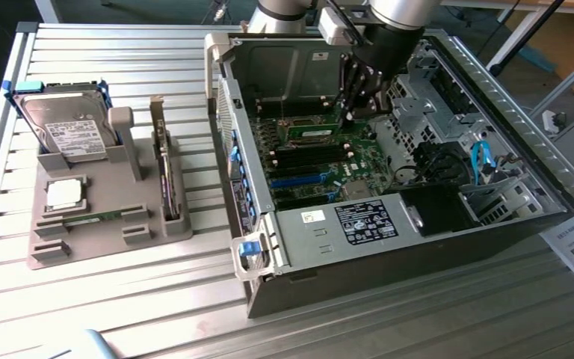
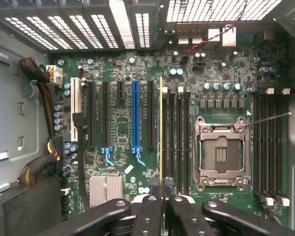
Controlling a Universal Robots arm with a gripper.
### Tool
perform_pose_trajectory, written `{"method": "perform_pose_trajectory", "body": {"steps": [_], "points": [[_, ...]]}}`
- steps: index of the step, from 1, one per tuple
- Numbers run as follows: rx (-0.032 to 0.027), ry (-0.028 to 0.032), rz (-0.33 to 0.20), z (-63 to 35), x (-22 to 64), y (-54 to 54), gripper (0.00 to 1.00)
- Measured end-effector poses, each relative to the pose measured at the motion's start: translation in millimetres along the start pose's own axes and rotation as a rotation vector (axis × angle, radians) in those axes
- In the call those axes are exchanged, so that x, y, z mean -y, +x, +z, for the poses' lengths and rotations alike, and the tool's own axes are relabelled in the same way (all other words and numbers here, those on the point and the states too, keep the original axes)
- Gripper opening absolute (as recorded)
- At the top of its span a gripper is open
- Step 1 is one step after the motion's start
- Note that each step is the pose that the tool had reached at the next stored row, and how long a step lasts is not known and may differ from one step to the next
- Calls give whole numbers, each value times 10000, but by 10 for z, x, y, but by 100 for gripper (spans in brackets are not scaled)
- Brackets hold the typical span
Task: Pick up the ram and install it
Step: 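Insert the ram into the slot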
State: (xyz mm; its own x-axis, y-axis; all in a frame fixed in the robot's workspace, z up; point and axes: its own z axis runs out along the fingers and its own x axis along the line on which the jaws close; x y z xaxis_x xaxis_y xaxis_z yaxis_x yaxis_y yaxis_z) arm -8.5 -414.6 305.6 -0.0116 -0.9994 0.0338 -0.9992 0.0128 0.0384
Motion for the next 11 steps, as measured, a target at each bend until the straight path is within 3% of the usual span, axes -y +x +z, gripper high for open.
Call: {"method": "perform_pose_trajectory", "body": {"steps": [11], "points": [[2, -2, 54, 143, 6, -5, 12]]}}
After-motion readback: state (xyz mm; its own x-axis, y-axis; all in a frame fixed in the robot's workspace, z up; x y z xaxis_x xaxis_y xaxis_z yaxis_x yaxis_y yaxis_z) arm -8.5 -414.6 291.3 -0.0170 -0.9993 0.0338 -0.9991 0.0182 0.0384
